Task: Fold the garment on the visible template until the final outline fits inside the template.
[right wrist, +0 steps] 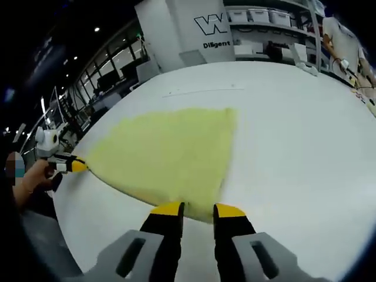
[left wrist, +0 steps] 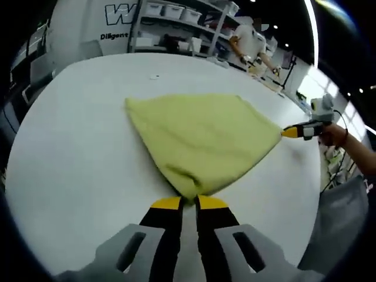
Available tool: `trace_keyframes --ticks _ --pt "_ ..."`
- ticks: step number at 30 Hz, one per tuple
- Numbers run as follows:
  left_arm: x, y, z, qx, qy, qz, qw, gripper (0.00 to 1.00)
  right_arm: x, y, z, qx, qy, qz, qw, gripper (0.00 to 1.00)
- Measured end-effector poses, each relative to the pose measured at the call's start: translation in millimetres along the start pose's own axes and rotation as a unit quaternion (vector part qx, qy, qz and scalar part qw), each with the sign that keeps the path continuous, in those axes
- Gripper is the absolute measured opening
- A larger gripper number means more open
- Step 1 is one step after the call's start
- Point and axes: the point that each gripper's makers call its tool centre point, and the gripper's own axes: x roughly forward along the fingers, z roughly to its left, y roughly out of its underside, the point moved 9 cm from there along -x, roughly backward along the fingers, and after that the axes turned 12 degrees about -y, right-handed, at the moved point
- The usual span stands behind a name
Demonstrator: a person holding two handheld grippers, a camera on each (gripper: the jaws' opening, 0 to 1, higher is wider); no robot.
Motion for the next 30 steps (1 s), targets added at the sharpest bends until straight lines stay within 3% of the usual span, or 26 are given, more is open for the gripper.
trace_keyframes --ticks 1,8,12,16,30 --pt "-1 0.1 0.5 0.004 0.000 -0.001 1.0000 0.02 -1 0.2 -1 0.000 0.002 0.000 1.0000 0.00" --pt "-3 -0.4 4.4 0.030 0.002 -0.005 0.9995 0.00 -2 1.8 -2 -0.006 0.001 0.010 0.9999 0.00" --pt "-7 -1.5 10.8 0.078 -0.001 -0.001 0.9969 0.00 -4 -0.7 -3 -0.008 0.003 0.008 0.9999 0.00" --pt "-11 -2.1 17.3 0.089 0.003 0.001 0.9960 0.00 -6 -1.7 -5 -0.009 0.007 0.010 0.9999 0.00" --pt "-14 0.1 12.3 0.129 0.008 0.010 0.9916 0.00 -8 0.9 -3 -0.008 0.005 0.020 0.9998 0.00"
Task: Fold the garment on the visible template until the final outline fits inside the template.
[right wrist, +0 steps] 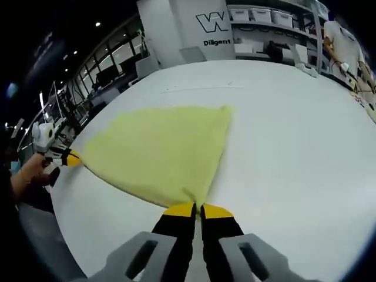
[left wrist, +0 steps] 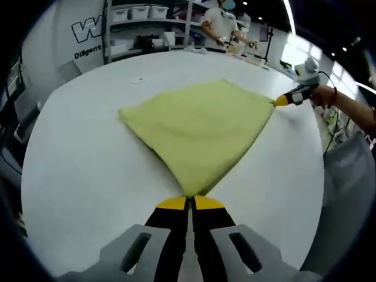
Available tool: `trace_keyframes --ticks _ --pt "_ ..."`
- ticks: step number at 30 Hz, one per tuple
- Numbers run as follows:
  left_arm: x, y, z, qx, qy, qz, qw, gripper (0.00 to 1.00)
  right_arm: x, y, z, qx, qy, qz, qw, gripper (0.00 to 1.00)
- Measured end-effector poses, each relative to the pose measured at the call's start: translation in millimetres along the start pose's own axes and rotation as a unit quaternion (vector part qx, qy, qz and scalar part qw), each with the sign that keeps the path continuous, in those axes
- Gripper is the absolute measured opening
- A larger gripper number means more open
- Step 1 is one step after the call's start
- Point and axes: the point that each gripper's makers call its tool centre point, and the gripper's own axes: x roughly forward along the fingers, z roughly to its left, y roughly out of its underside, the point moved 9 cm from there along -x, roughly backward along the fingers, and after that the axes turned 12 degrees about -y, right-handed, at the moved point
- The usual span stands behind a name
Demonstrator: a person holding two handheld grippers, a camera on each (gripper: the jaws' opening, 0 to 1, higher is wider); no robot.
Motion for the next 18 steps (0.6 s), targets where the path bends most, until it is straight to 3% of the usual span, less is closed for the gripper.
trace_keyframes --ticks 18 --pt "-14 12.7 -8.8 0.019 0.013 0.017 0.9996 0.00 -9 14.1 11 -0.010 -0.006 0.025 0.9996 0.00"
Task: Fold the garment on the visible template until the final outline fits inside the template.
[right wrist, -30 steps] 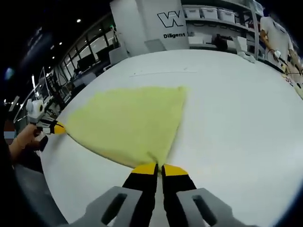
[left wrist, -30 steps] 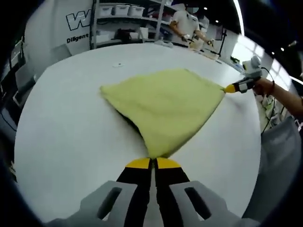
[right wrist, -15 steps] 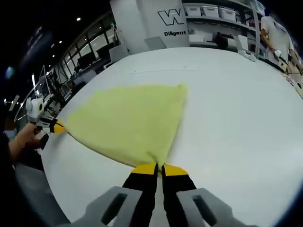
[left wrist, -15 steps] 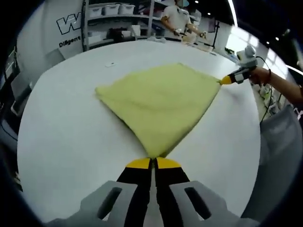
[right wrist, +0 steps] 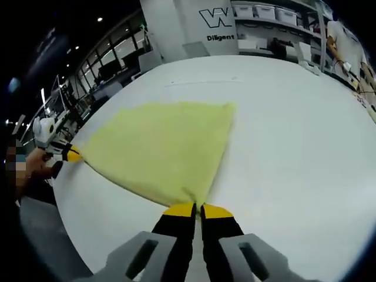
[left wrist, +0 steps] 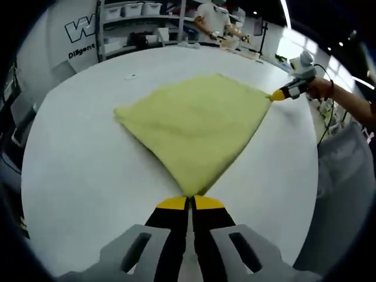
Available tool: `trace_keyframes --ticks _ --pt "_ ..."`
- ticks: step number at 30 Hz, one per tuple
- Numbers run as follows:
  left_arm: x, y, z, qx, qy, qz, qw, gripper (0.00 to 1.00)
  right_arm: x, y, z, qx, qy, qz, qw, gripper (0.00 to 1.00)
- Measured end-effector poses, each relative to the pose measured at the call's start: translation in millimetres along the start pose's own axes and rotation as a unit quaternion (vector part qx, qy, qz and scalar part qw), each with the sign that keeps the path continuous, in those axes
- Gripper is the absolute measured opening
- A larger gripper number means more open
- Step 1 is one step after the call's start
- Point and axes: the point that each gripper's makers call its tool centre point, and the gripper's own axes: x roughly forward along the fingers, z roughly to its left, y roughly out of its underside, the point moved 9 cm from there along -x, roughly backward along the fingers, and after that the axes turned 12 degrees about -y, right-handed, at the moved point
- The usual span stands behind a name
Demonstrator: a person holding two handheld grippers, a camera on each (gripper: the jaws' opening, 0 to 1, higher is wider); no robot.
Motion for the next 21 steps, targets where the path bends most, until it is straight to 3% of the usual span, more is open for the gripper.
trace_keyframes --ticks 21 --pt "-12 16.2 -12.4 0.000 -0.004 0.013 0.9999 0.00 -11 17.1 11 0.000 -0.006 0.009 0.9999 0.00"
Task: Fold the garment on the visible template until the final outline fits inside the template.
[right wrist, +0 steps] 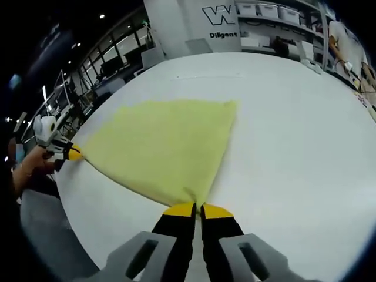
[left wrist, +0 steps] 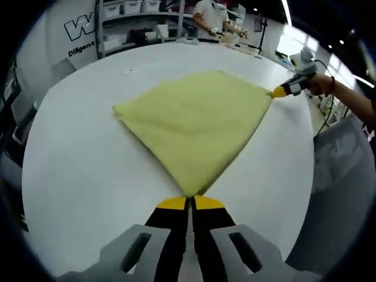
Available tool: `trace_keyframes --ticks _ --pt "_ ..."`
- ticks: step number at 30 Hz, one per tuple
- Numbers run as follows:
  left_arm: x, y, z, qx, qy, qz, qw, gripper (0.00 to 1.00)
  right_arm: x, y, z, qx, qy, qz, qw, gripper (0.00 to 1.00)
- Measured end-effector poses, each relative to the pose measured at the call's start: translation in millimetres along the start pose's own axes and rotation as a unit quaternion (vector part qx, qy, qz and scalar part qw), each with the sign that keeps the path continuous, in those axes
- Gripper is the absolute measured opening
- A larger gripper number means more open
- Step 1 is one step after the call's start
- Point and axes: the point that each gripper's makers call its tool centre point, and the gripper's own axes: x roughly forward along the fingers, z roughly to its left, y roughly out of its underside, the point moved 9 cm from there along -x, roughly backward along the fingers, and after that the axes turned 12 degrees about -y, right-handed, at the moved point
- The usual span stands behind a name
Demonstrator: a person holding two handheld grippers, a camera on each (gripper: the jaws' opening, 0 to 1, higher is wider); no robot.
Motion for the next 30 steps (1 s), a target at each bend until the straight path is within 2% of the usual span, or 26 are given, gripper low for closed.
trace_keyframes --ticks 4,5,6,7,13,14,17,20,21,26,30 --pt "0 5.0 -1.2 0.003 -0.002 0.011 0.9999 0.00 -1 1.5 0 0.005 -0.001 -0.002 1.0000 0.00" --pt "0 7.2 2.1 0.019 -0.019 0.019 0.9994 0.00 -1 1.9 0 0.005 -0.001 -0.003 1.0000 0.00" --pt "-1 6.3 0.8 0.019 -0.009 0.008 0.9998 0.00 0 2.1 0 0.006 -0.001 -0.003 1.0000 0.00" --pt "-4 8.5 1.3 0.008 -0.010 0.017 0.9998 0.00 0 2.3 0 0.006 -0.001 -0.003 1.0000 0.00" --pt "-10 10.9 3.2 -0.011 -0.015 0.009 0.9998 0.00 3 2.5 0 0.001 0.008 0.002 1.0000 0.00" --pt "-11 10.3 3.5 -0.017 -0.017 0.006 0.9997 0.00 3 1.9 0 0.005 0.011 -0.004 0.9999 0.01" --pt "-15 5.9 2.3 -0.044 -0.010 -0.014 0.9989 0.00 -1 -1.5 3 0.011 0.011 -0.025 0.9996 0.17" --pt "-18 2.7 3.3 -0.062 -0.015 -0.026 0.9977 0.15 -4 -4.5 6 -0.001 0.010 -0.038 0.9992 0.38" --pt "-21 0.4 3.2 -0.081 -0.019 -0.034 0.9959 0.23 -7 -7.6 9 -0.012 0.011 -0.049 0.9987 0.45" --pt "-31 -2.0 1.0 -0.108 -0.030 -0.042 0.9928 0.46 -17 -13.6 19 -0.014 0.000 -0.072 0.9973 0.64" --pt "-43 -6.5 -3.7 -0.112 -0.050 -0.049 0.9912 0.66 -26 -15.9 27 -0.017 -0.005 -0.089 0.9958 0.76"
